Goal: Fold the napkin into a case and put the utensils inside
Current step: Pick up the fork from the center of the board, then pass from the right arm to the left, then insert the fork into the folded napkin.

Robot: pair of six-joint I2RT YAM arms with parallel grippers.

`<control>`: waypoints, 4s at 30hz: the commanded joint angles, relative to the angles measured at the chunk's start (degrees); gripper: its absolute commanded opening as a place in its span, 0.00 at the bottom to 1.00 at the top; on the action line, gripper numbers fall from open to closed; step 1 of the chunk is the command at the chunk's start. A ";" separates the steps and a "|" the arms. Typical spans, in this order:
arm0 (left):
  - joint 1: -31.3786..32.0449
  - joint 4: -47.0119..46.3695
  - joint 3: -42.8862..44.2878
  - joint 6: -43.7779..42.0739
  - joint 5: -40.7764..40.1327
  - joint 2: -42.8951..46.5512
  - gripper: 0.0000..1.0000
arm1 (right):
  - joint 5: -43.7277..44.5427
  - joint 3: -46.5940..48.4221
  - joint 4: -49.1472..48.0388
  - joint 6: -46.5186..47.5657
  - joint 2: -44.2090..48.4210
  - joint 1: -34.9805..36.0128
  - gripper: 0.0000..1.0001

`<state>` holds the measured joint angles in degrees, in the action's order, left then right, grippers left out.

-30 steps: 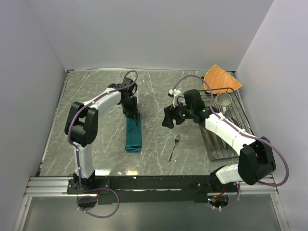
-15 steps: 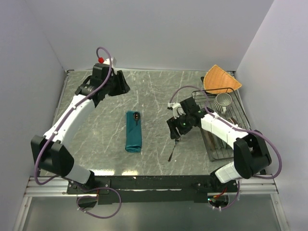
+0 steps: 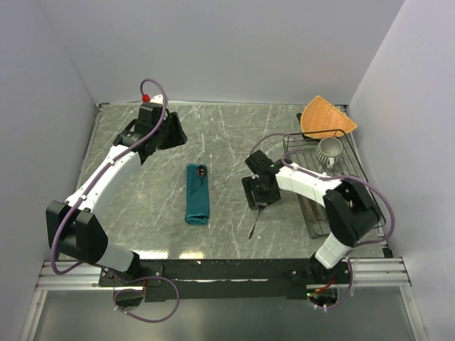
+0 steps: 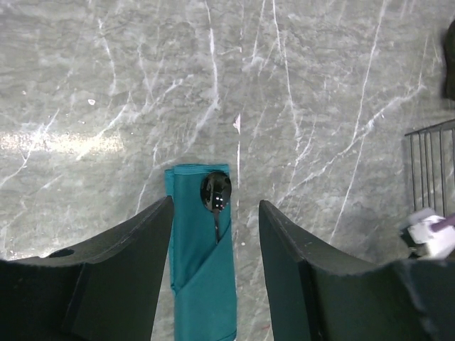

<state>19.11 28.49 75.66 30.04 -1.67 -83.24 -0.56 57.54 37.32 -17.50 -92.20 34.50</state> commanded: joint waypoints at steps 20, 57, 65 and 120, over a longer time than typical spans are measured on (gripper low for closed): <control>-4.87 -3.53 1.15 -2.61 12.11 1.94 0.56 | -9.27 12.33 1.36 -8.87 -8.18 -4.17 0.08; 4.61 -40.36 -2.44 16.45 66.36 6.34 0.49 | -68.53 11.19 -85.58 -47.10 8.71 -12.44 0.00; 5.93 -34.82 -0.51 13.38 65.04 5.11 0.44 | -67.47 11.02 -82.51 -44.65 9.67 -12.18 0.00; -0.48 15.02 15.40 -0.25 9.58 -28.02 0.01 | -34.07 19.02 -15.00 8.88 11.61 -12.18 1.00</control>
<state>18.15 43.18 88.88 30.55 8.82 -110.21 -34.48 74.67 22.41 -9.23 -80.38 22.57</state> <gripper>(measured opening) 0.033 0.997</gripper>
